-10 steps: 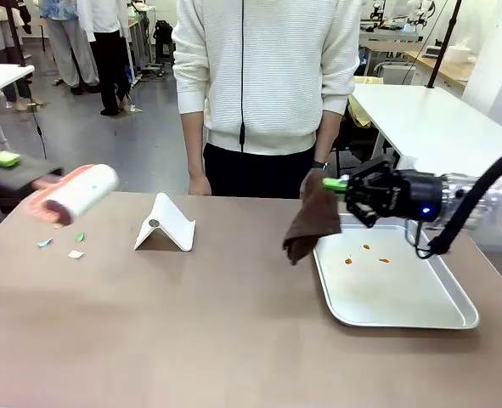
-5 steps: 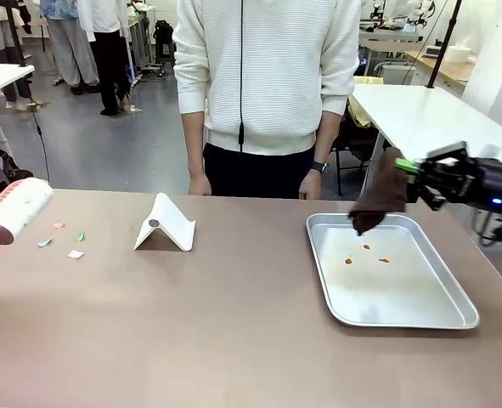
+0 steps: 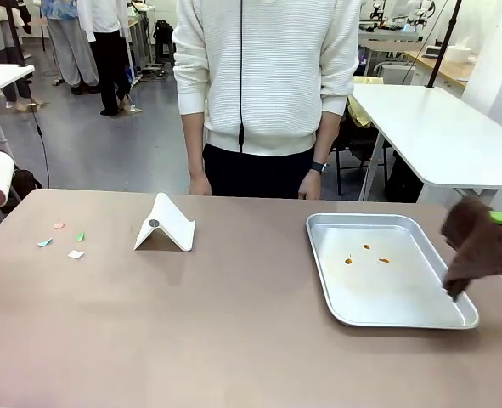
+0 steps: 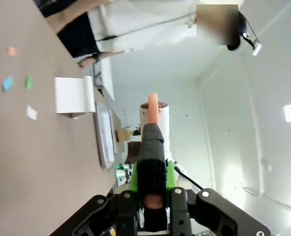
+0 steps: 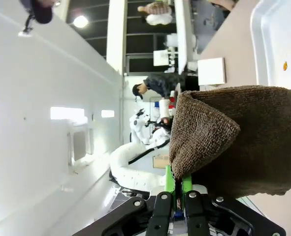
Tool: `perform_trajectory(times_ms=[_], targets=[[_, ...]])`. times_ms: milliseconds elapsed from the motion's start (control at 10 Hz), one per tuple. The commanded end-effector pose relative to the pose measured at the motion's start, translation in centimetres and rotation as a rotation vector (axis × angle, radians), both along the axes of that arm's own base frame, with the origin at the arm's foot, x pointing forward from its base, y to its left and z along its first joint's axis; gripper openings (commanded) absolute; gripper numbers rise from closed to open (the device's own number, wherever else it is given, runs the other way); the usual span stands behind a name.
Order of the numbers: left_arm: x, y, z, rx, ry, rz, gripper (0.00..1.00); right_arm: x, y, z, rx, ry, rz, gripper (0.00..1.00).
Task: Clean the surface of the table.
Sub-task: Hold the Lint Roller with your left hand and the towel with your right hand.
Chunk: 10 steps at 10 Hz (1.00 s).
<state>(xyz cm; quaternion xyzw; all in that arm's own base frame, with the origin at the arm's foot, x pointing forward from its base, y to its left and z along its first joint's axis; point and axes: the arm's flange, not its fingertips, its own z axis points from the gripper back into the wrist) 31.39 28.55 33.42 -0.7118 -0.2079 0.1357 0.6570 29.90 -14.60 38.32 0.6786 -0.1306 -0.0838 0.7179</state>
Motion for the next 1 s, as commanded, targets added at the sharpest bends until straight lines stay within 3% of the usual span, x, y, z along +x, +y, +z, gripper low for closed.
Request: perform_trajectory(times_ms=[0,200,300,400,900], targets=[[0.3,-0.3,0.4,0.073,0.13,0.017,0.0,-1.3,-1.6,-1.8,0.051,-0.151,-0.044,0.0],[0.3,-0.6,1.3,0.14,0.175,0.035,0.0,-0.8,-2.0,-3.3,0.04,-0.18,-0.052,0.0],[0.4,-1.2,2.0,0.142,0.136,0.044,0.0,-0.2,-1.7,-3.9,0.035,-0.193,-0.08,0.0],[0.6,0.7,-0.6,0.126,0.143,0.04,0.0,-1.5,-2.4,-2.3,0.033,-0.132,-0.058,0.0],[0.6,0.7,-0.6,0.126,0.143,0.04,0.0,-1.5,-2.4,-2.3,0.033,-0.132,-0.058,0.0]])
